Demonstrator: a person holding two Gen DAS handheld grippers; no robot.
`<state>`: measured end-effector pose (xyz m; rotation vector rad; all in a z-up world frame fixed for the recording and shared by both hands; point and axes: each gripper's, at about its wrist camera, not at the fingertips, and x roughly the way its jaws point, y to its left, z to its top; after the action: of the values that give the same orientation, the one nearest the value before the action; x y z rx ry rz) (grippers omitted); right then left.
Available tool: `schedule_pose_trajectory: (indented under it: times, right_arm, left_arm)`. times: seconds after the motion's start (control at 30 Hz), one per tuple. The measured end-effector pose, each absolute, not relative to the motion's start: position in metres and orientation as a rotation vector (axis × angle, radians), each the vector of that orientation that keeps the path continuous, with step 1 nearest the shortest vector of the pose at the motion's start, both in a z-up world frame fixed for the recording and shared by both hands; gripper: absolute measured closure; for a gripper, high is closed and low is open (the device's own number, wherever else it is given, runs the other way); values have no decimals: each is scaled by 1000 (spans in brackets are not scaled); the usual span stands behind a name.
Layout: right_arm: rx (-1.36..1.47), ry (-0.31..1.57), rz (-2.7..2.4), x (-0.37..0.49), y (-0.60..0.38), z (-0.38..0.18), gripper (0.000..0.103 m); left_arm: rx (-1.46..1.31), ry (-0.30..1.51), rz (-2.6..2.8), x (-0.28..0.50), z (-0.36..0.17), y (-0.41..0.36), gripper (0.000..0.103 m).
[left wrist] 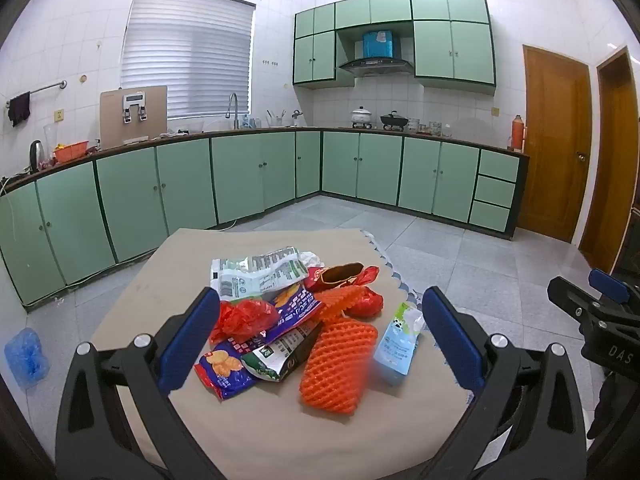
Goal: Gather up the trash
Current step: 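Move both open grippers toward the trash pile on the table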
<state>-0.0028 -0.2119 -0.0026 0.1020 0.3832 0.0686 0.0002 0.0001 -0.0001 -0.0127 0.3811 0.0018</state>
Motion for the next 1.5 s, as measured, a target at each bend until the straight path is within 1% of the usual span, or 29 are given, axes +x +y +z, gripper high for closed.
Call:
schedule_pose_trajectory:
  times: [1.17,1.5]
  right_arm:
    - [115,374,59,-6,-215,-7,6]
    - [128,370,66,5,-206,-23,6]
  left_arm:
    - [-6,384,5,4,-1,-1,5]
    - [0,366,46,16,-25,28,5]
